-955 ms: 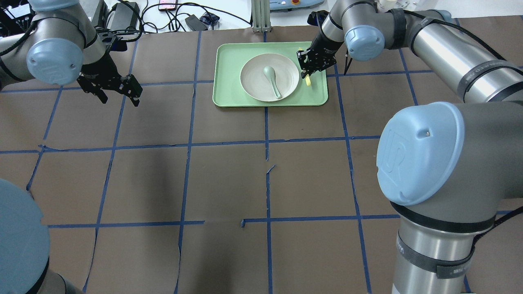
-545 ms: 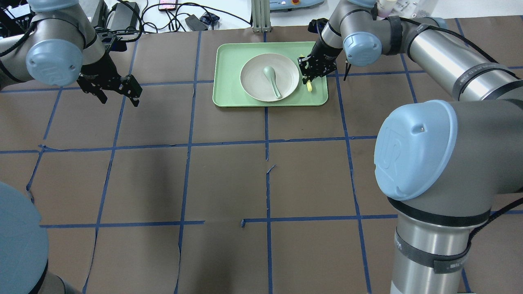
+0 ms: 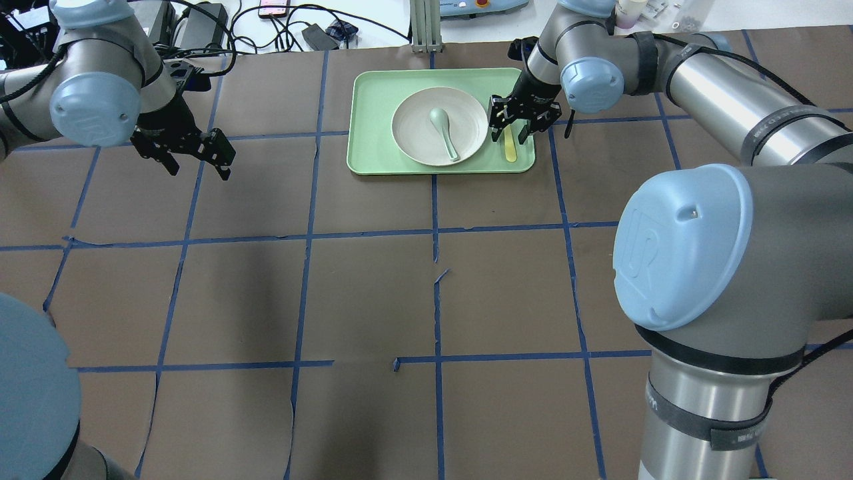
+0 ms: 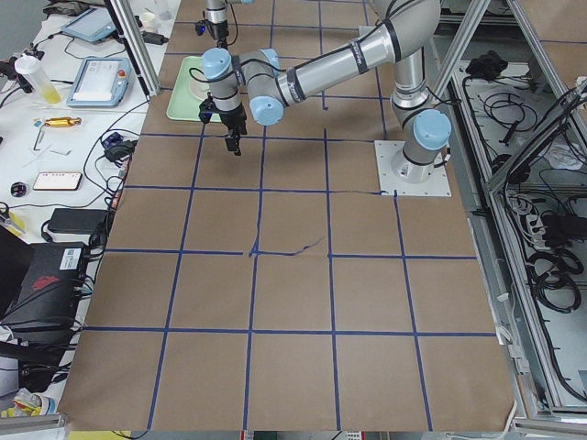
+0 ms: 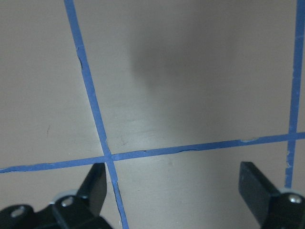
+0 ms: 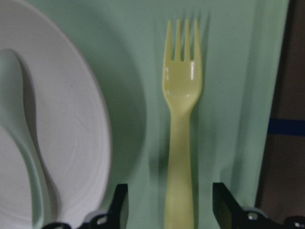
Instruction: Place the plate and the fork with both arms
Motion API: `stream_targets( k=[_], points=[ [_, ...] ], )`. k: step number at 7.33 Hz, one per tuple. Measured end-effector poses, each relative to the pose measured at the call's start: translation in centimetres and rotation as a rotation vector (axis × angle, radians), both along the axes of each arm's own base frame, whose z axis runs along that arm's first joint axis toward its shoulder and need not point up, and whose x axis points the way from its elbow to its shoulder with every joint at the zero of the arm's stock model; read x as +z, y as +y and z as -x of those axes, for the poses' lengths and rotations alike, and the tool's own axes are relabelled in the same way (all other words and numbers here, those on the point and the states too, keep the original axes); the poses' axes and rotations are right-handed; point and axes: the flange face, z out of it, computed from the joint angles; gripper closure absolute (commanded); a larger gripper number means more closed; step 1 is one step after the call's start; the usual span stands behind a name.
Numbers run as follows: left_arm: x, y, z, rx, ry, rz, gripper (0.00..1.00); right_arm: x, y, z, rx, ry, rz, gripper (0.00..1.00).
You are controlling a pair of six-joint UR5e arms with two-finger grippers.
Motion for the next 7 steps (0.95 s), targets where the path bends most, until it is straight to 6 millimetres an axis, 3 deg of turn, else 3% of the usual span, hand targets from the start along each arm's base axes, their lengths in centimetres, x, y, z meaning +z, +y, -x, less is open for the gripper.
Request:
stream_targets(
  k=[2,4,7],
  points=[
    [0.5,0.1,0.1,0.002,-0.004,0.007,0.00,3.9,1.3,0.8,-0.011,0.079,0.026,0.00],
    [3.0,0.6,0.3,0.014,-0.020,0.039,0.00,8.8,4.8,2.2,0.004,0.218,0.020,0.00],
    [7.4,3.0,1.9,0.098,-0.122,0.029,0.00,19.0,10.7,2.8,0.018,0.281,0.023,0.00]
  ],
)
